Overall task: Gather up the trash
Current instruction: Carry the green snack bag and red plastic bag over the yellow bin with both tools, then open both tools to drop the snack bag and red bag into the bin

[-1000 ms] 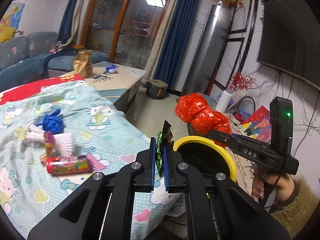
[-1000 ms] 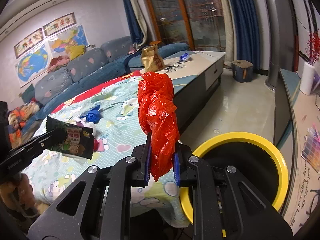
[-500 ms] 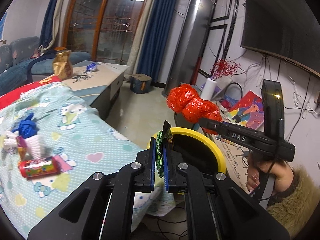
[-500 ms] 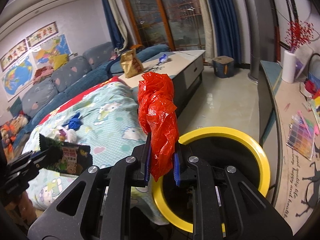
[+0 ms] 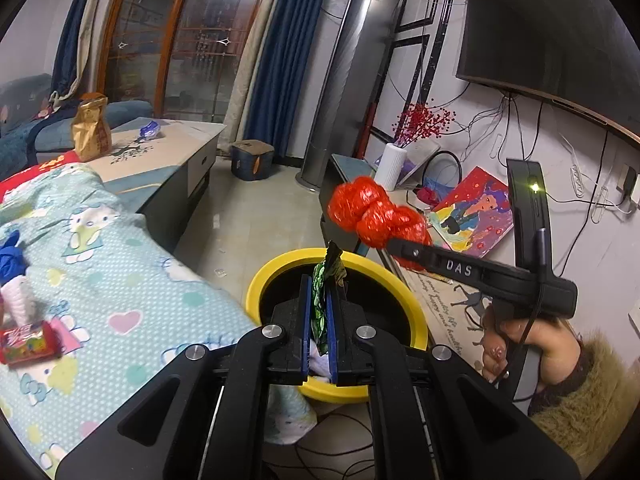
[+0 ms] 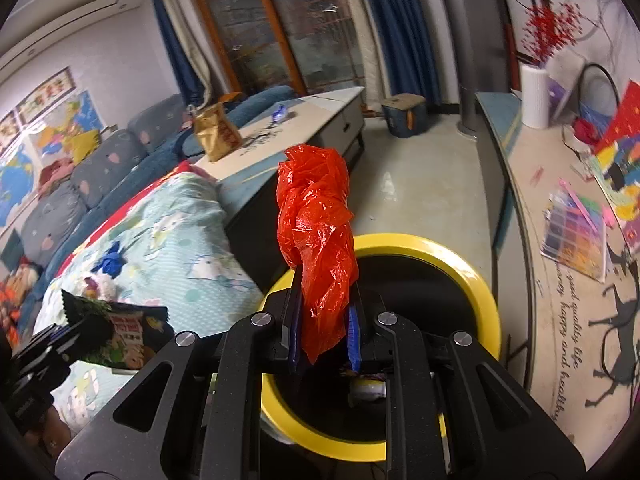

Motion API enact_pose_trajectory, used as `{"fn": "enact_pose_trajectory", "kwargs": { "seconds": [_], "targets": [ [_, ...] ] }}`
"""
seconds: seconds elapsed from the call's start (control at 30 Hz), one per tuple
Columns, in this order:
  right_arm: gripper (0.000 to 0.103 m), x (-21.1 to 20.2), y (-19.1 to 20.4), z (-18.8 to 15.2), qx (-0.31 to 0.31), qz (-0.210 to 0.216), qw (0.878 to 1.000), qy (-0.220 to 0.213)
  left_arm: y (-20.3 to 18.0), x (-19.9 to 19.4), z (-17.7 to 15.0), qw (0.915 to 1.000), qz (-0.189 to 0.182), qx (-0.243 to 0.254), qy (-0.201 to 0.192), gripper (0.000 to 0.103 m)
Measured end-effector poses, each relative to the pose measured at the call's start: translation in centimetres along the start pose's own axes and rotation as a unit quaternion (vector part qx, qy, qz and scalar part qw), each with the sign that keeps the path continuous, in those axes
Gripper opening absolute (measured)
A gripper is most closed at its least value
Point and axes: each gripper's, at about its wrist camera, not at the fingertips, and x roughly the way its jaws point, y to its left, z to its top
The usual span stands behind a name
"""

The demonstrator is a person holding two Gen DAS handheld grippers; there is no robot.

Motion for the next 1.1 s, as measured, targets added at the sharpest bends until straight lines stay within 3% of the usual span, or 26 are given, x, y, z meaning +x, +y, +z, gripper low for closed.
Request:
{"fn": "enact_pose_trajectory", "kwargs": {
  "seconds": [0.5,0.73,0.83,0.87,0.93,0.97,1.0,1.07,1.1],
  "targets": [
    [0.013,1.1,-3.7,-0.9,0.042,-0.014,0.999,0.021,-1.1,5.4,-0.7,0.9991,-0.015,0.020,0.035,0.007],
    [0.013,1.9,-4.3,-1.6,0.041,-0.015,0.998,0.044,-0.3,8.1,-1.6,0.9972,-0.034,-0.007,0.066,0.007],
    [0.015,2.2,-4.7,-1.8,0.048,-0.019,0.997,0.054,-0.3,9.1,-1.9,0.9963,-0.038,-0.008,0.076,0.007],
    [0.021,2.2,-4.9,-1.9,0.052,-0.021,0.997,0.057,-0.3,9.5,-1.9,0.9958,-0.041,-0.006,0.082,0.008],
    [0.034,2.4,-5.3,-2.0,0.062,-0.025,0.996,0.061,-0.4,10.1,-2.0,0.9952,-0.041,-0.003,0.089,0.025],
    [0.042,2.5,-5.5,-2.1,0.067,-0.026,0.995,0.063,-0.3,10.2,-2.1,0.9953,-0.034,-0.003,0.091,0.054],
    [0.046,2.5,-5.6,-2.1,0.070,-0.027,0.995,0.063,0.0,10.3,-2.2,0.9954,-0.031,-0.007,0.090,0.072],
    [0.054,2.5,-5.8,-2.2,0.073,-0.031,0.995,0.061,0.5,10.2,-2.4,0.9953,-0.033,-0.019,0.089,0.074],
    [0.056,2.4,-5.8,-2.2,0.073,-0.029,0.995,0.061,0.7,10.1,-2.5,0.9955,-0.027,-0.023,0.088,0.081]
  ]
}}
